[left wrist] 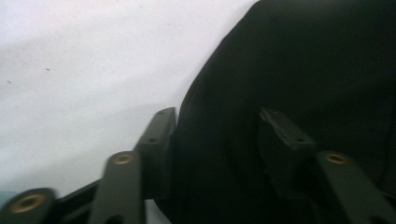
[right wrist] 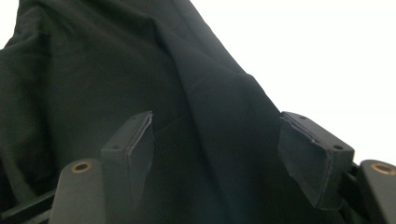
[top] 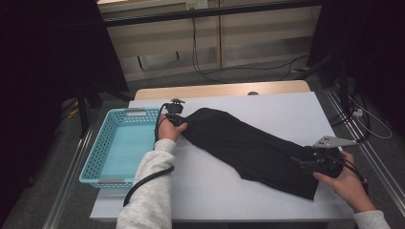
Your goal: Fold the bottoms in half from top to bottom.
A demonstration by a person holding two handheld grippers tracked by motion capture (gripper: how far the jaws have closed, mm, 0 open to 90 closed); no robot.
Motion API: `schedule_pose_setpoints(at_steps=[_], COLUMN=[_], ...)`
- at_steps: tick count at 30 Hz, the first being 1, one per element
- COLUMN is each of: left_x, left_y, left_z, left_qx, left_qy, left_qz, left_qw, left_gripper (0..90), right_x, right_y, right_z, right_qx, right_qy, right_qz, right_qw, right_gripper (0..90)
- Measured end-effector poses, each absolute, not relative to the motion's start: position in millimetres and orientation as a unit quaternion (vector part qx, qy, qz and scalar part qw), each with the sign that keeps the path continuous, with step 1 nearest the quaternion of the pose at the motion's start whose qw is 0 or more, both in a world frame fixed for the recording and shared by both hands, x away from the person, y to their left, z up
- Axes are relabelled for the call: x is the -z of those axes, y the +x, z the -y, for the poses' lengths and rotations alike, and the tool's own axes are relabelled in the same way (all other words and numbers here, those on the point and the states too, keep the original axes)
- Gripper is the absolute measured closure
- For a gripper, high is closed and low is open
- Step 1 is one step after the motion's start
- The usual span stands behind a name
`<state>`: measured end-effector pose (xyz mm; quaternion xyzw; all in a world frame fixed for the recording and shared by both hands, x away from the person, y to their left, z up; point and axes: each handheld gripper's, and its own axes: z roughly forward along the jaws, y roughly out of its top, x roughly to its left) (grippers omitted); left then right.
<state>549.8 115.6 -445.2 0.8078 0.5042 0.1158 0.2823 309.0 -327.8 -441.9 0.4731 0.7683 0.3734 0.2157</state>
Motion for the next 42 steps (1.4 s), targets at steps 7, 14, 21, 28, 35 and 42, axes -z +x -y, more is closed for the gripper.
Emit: schedule_pose_setpoints(at_steps=[7,14,21,28,35,42], left_x=[444.5,444.3,429.2,406.3,398.6,397.1], left_y=[549.5,547.4,547.0,553.3,549.0,532.0], left_z=[-116.2,-114.1,-113.8,-127.8,-125.1,-101.3], left_qx=[-0.093,-0.073,-0.079,-0.093,-0.092,-0.080], left_qy=[0.806,0.797,0.792,0.779,0.781,0.798], left_qz=[-0.506,-0.517,-0.526,-0.540,-0.535,-0.498], left_qw=[0.292,0.304,0.299,0.303,0.308,0.328], left_gripper=[64.9,81.3,83.7,84.5,84.5,84.4], right_x=[441.6,441.9,440.6,440.3,440.1,439.7], right_y=[308.8,309.5,308.9,308.7,309.2,308.5], right_z=[327.3,325.9,327.0,329.5,329.3,328.2], right_qx=[-0.374,-0.373,-0.376,-0.377,-0.378,-0.379], right_qy=[0.471,0.469,0.471,0.472,0.471,0.470], right_qz=[-0.770,-0.771,-0.768,-0.767,-0.767,-0.768], right_qw=[0.215,0.214,0.216,0.216,0.215,0.215], right_gripper=[27.5,27.5,27.4,26.8,26.3,26.2])
